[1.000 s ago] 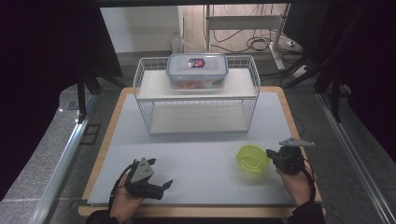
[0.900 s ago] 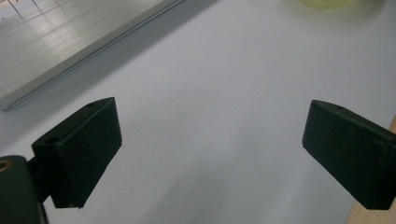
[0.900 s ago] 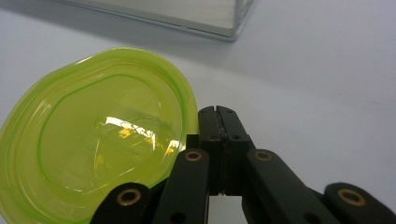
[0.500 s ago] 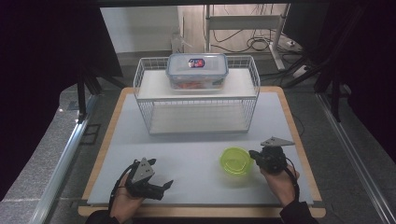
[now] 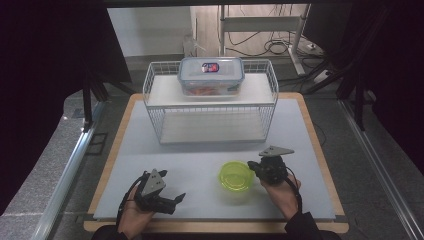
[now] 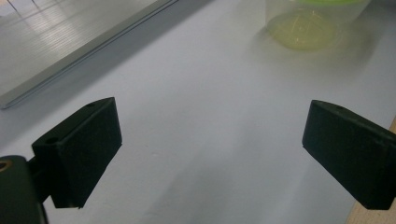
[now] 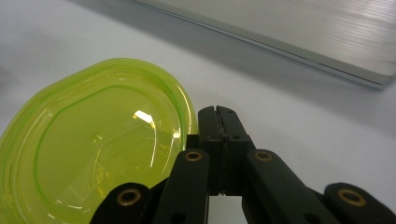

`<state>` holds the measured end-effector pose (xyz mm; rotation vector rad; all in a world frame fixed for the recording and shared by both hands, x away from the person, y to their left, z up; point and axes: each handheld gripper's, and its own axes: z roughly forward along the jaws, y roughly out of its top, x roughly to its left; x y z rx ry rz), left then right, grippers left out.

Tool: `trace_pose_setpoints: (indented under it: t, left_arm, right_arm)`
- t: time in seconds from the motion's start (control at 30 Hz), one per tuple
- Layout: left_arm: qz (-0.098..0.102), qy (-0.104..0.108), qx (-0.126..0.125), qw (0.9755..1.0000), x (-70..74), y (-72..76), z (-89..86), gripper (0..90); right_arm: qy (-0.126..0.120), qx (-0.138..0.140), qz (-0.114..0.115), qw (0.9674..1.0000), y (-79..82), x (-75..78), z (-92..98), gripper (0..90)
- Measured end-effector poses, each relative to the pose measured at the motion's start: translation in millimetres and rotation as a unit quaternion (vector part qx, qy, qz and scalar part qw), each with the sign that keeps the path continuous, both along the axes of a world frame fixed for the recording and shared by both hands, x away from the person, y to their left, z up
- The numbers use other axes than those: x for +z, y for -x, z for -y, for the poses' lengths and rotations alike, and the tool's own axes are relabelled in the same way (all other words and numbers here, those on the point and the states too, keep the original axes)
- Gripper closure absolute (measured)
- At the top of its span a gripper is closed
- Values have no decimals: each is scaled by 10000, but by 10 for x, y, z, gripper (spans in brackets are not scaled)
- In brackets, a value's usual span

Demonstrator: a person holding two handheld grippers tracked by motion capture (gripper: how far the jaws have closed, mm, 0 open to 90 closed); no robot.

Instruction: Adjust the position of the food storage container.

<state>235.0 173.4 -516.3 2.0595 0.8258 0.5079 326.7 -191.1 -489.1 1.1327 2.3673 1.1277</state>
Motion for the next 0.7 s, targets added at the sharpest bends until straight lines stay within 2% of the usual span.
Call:
trace_pose_setpoints:
  t: [0.1,0.17,0.33,0.47,0.5,0.53,0.57,0.7]
  left_arm:
    - [3,-2,-3,10000,1,2,0,44]
    - [-4,-10,-6,10000,-2,1,0,44]
    - [0,-18,0,10000,-3,2,0,44]
    - [11,-18,15,10000,-1,1,-5,44]
    - [8,-21,16,10000,-2,0,-6,44]
    - [9,-24,22,10000,-3,0,-5,44]
    - [13,-35,20,10000,-3,0,-2,44]
    - [18,-53,16,10000,-5,0,6,44]
  right_arm:
    - [7,74,18,10000,1,-6,-59,900]
    - [97,139,95,9998,2,-2,-105,889]
    - [137,-58,223,9996,3,41,21,884]
    - [188,-86,87,9997,93,48,173,886]
    - [262,1,11,9997,184,26,212,888]
    - [262,1,11,9997,184,26,212,888]
    - [243,75,-100,9996,280,18,227,890]
    - [222,204,-173,9994,377,20,191,890]
